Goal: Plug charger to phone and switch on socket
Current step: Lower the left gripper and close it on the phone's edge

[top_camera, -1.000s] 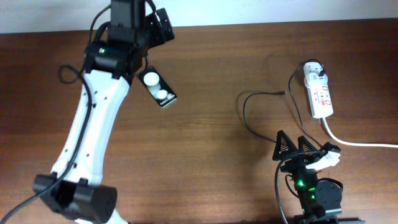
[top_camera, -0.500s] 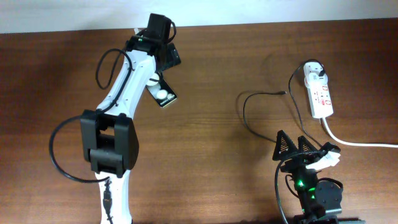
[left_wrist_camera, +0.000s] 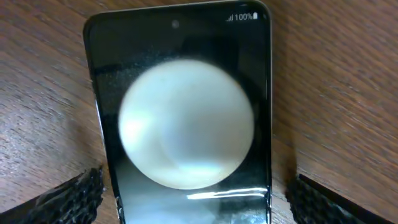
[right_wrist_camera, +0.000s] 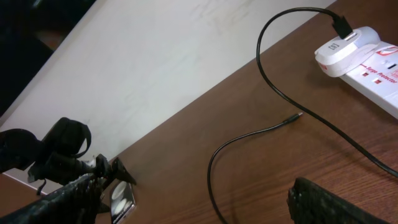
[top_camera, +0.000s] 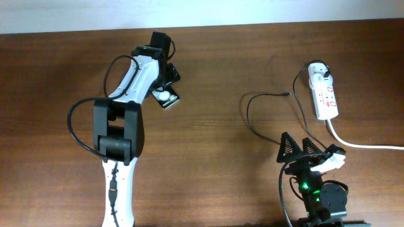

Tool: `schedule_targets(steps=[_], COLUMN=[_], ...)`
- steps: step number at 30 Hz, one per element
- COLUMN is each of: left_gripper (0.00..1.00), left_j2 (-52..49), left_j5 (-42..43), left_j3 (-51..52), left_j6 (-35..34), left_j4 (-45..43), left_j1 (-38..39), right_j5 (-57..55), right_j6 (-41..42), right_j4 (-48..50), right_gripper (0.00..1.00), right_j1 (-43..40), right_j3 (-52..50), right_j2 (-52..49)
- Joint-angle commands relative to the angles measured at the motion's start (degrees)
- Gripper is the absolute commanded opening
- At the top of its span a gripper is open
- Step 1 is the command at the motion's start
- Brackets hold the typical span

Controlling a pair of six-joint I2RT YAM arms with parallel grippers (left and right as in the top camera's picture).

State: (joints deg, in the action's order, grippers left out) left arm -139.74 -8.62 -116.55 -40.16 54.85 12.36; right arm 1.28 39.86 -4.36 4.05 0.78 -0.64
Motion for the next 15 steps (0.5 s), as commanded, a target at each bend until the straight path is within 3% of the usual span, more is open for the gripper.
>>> schedule_targets(steps=[1,5,7,12,14,15], left_gripper=[0.99,0.99,0.78,0.68,0.68,0.68], left_j2=[-2.8,-3.0,-3.0,-3.0,-3.0,-3.0], left_j5=[2.0,3.9,3.9,3.9,4.9,8.0], left_j3=[-0.5,-0.5,-0.5,-0.5,-0.5,-0.5], left_j6=[-0.6,-0.6,-0.6,-0.5,4.3,11.8], left_j4=[1.0,3.3,3.8,4.2,4.4,4.5], left_j1=[-0.2,-0.2,-0.2,-0.2,-0.1,0.0], right_j5=[-0.7,-0.7,-0.7,-0.7,-0.7,-0.7], right_j6=[-0.4,-0.4,-0.4,-0.4,-0.4,-0.4], right_j4=[-0.1,-0.1,-0.1,-0.1,-0.1,-0.1], right_gripper=[0.99,0.99,0.99,0.99,0.99,0.99], right_j1=[-0.3,-0.3,-0.3,-0.3,-0.3,-0.3], right_j3=[-0.5,-0.5,-0.5,-0.5,-0.5,-0.5], right_j2=[0.3,0.3,0.3,0.3,0.3,0.3])
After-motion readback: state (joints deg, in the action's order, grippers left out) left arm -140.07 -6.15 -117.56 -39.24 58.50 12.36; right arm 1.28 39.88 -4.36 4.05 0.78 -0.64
